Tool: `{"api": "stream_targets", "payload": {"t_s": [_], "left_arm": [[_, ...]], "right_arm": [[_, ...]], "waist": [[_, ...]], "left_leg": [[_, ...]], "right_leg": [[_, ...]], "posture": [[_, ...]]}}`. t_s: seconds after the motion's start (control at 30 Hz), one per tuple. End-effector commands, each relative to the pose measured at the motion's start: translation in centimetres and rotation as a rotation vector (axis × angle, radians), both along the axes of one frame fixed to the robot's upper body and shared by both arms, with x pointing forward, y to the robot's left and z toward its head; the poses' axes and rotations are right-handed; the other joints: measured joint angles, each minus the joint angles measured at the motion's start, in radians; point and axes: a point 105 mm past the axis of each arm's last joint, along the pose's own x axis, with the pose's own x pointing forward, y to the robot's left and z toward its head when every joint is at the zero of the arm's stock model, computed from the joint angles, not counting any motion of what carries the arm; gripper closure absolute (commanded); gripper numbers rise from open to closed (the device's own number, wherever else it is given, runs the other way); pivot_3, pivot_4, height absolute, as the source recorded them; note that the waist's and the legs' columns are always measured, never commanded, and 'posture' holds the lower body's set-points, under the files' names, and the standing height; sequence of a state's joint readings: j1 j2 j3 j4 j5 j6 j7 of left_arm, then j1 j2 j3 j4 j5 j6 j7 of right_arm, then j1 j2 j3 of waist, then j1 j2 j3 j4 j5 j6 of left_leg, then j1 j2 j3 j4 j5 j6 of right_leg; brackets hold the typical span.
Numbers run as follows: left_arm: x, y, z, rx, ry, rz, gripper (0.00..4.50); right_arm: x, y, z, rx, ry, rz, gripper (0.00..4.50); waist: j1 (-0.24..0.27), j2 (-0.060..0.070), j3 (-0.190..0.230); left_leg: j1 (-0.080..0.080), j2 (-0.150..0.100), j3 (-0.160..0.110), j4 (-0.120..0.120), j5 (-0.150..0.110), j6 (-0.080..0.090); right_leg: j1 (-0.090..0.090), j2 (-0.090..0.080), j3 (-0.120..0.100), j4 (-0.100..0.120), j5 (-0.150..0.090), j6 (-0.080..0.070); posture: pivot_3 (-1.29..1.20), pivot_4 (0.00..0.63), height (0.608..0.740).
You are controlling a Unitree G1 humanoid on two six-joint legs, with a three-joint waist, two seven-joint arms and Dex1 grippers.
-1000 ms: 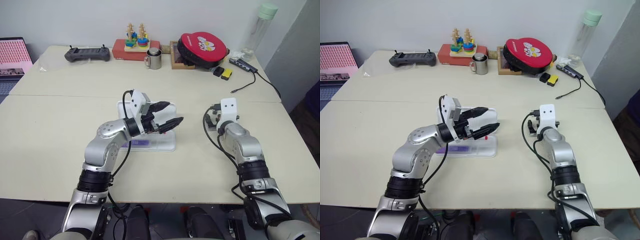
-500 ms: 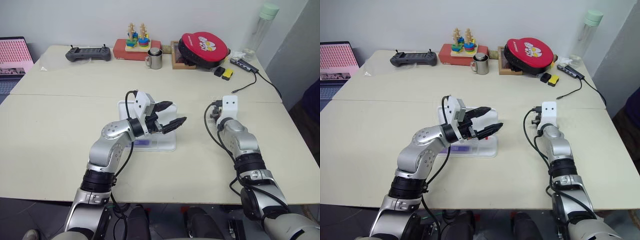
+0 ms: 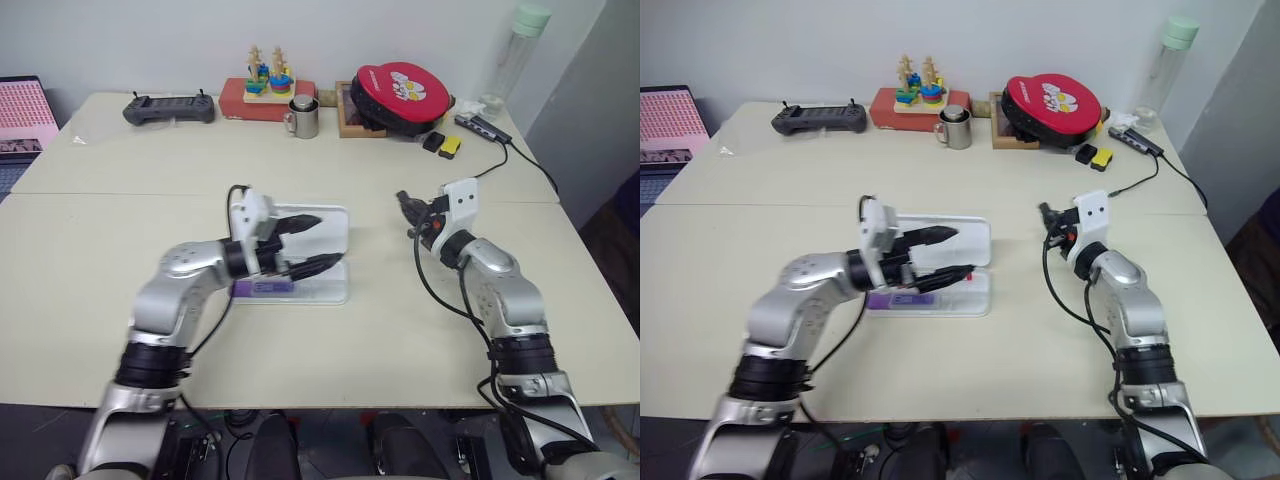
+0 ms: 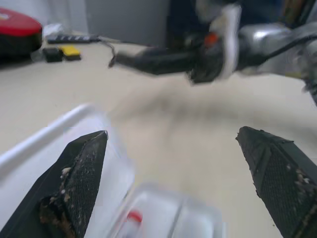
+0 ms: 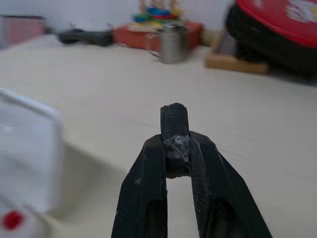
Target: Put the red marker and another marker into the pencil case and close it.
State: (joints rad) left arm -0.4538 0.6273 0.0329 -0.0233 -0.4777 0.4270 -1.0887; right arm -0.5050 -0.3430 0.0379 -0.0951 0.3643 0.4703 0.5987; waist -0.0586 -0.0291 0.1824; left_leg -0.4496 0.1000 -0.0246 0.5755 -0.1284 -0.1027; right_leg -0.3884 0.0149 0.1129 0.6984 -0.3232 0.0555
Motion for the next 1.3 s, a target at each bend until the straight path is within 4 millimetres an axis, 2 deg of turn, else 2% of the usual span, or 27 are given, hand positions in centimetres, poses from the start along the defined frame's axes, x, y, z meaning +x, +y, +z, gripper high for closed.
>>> {"api": "stream_targets", "payload": {"t_s": [0.03,0.1,0.2,0.53,0.6,0.8,0.97,1.0,1.03,1.1,1.17,1.2,1.3], "left_arm": [[-0.4,2.9,-0.1,0.110,-0.028,0.015,0.00],[-0.6,4.5,-1.1,0.215,-0.017,0.031,0.00],[-0.7,5.8,-0.4,0.212,-0.023,0.057,0.00],[-1.3,5.3,0.4,0.180,-0.027,0.064,0.00],[-1.4,4.9,0.5,0.174,-0.024,0.060,0.00],[-1.3,4.8,0.6,0.179,-0.026,0.075,0.00],[-1.2,4.8,1.4,0.149,-0.033,0.088,0.00],[-1.0,5.1,1.7,0.140,-0.040,0.106,0.00],[-0.4,5.6,2.1,0.130,-0.063,0.146,0.00],[0.2,6.2,3.0,0.088,-0.089,0.198,0.00],[0.5,6.2,3.8,0.038,-0.094,0.215,0.00],[0.5,6.1,4.1,0.015,-0.098,0.217,0.00],[0.5,6.0,4.6,-0.013,-0.102,0.218,0.00]], "right_arm": [[-3.7,4.0,-1.2,-0.193,0.038,0.302,4.20],[-4.1,4.8,-2.4,-0.260,0.066,0.346,4.20],[-4.2,5.9,-3.6,-0.290,0.111,0.378,4.20],[-4.4,7.1,-5.6,-0.344,0.159,0.405,4.20],[-4.2,7.0,-5.8,-0.353,0.158,0.393,3.51],[-4.2,7.1,-5.6,-0.351,0.149,0.390,2.29],[-4.0,7.0,-5.0,-0.335,0.137,0.389,0.93],[-4.0,7.0,-4.1,-0.306,0.119,0.396,0.74],[-3.7,7.2,-2.1,-0.228,0.089,0.404,0.45],[-2.7,7.2,1.1,-0.111,0.040,0.387,0.57],[-0.8,6.7,3.1,-0.056,0.014,0.313,0.89],[0.7,6.4,4.0,-0.048,-0.003,0.253,1.27],[2.9,5.8,5.2,-0.036,-0.022,0.163,2.06]], "waist": [[0.001,0.000,0.000],[0.001,0.000,0.000],[0.006,0.000,0.000],[0.018,0.000,0.000],[0.018,0.000,0.000],[0.018,0.000,0.000],[0.018,0.000,0.000],[0.018,0.000,0.000],[0.018,0.000,0.000],[0.018,0.000,0.000],[0.012,0.000,0.000],[0.012,0.000,0.000],[0.009,-0.001,0.000]], "left_leg": [[0.000,0.000,0.000,0.000,0.000,0.000],[0.001,0.000,0.000,0.001,0.000,0.000],[0.001,0.000,0.000,0.002,0.000,0.000],[-0.001,0.000,0.001,0.002,0.000,0.000],[-0.001,0.001,0.001,0.002,0.000,0.000],[0.000,0.001,0.000,0.002,0.000,0.000],[0.000,0.001,0.001,0.002,0.000,0.000],[0.000,0.001,0.001,0.002,0.000,0.000],[0.000,0.001,0.001,0.002,0.000,0.000],[-0.001,0.001,0.000,0.002,0.000,0.000],[0.000,0.001,0.000,0.002,0.000,0.000],[0.000,0.001,0.000,0.002,0.001,0.000],[0.001,0.001,0.001,0.003,0.001,-0.001]], "right_leg": [[0.000,0.000,0.000,0.000,0.000,0.000],[0.001,0.000,0.000,-0.001,-0.002,0.002],[0.000,0.000,0.001,-0.001,-0.002,0.004],[-0.001,0.000,0.000,-0.001,-0.002,0.002],[-0.001,0.000,0.000,-0.001,-0.002,0.002],[-0.001,0.000,0.000,0.000,-0.002,0.002],[-0.001,0.000,0.000,-0.001,-0.002,0.002],[-0.001,0.000,0.000,-0.001,-0.002,0.002],[-0.001,0.000,0.000,-0.001,-0.002,0.002],[-0.001,0.000,0.000,0.000,-0.002,0.002],[-0.001,0.000,0.000,0.000,-0.001,0.003],[0.000,0.000,0.000,0.000,-0.001,0.004],[0.000,0.000,0.000,0.000,-0.001,0.003]], "posture": [[0.00,0.150,0.740],[0.00,0.150,0.740],[0.00,0.150,0.740],[0.00,0.150,0.740],[0.00,0.150,0.740],[0.00,0.150,0.740],[0.00,0.150,0.740],[0.00,0.150,0.740],[0.00,0.150,0.740],[0.00,0.150,0.740],[0.00,0.150,0.740],[0.00,0.150,0.740],[0.00,0.150,0.740]]}}
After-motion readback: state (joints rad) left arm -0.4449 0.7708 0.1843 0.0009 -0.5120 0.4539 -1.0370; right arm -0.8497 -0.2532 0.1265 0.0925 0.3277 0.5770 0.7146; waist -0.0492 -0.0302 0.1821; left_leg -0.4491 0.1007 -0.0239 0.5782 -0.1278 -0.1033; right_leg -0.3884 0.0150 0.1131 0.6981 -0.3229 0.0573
